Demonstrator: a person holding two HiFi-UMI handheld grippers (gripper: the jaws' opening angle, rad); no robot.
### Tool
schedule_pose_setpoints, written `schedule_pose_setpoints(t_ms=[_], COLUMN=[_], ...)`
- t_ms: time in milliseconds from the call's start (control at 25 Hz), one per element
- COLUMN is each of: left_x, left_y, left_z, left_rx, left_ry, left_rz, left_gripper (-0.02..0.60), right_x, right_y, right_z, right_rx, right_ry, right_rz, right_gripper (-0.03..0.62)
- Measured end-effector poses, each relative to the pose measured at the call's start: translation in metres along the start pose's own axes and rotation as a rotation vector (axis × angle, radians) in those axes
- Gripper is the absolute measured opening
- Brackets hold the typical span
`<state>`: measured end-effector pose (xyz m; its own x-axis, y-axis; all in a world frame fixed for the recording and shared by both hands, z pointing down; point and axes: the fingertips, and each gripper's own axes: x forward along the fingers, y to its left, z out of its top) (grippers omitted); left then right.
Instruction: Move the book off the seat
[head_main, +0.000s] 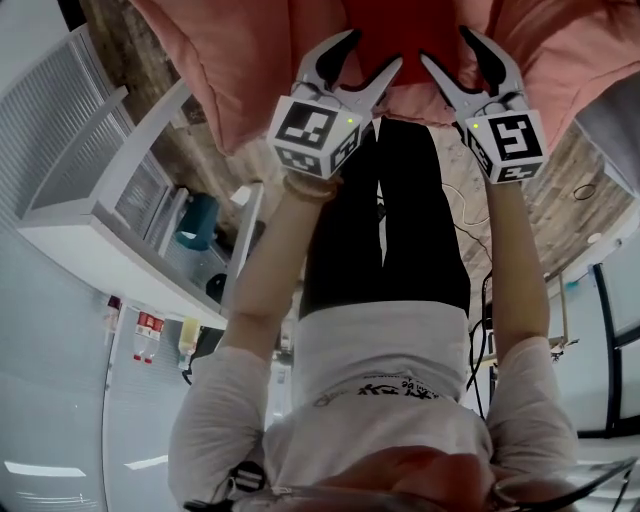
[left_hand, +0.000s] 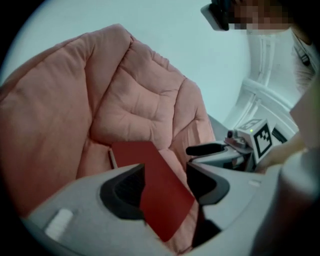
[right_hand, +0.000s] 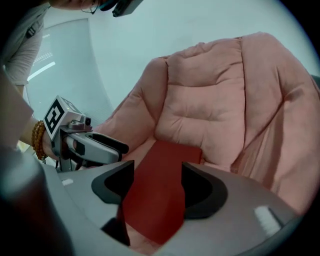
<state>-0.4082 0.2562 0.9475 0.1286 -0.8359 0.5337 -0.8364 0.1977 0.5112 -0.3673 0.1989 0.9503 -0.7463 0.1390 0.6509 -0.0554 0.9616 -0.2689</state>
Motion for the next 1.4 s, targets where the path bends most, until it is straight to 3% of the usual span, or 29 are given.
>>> schedule_pose_setpoints(t_ms=[360,560,1160,1400], left_x=[0.032,0.040,0.071,0.070], left_y=[0.034,0.046,0.062,0.059], left_z=[-0.059,-0.074,-0.100,-0.097], left_rx=[-0.061,-0.114,-0.136,-0.120], left_ry=[0.101,0.110,0.206,0.218], left_rz=[0.042,0.058,0.066,0.069], left_gripper=[0.313,0.334,0.367,0.365], right_x=[0.040,0.053,0.078,0.074], right_y=[-0.023,-0.024,-0.032,-0.030], right_z=[-0.062,-0.090,-0.123,-0.119], right_rx=[0.094,0.159,0.262,0.270], right_ry=[0.103,0.156,0.208,0.205], right_rz=[0.010,0.046,0.090,0.088], right_gripper=[0.403,0.446,0.500,0.488])
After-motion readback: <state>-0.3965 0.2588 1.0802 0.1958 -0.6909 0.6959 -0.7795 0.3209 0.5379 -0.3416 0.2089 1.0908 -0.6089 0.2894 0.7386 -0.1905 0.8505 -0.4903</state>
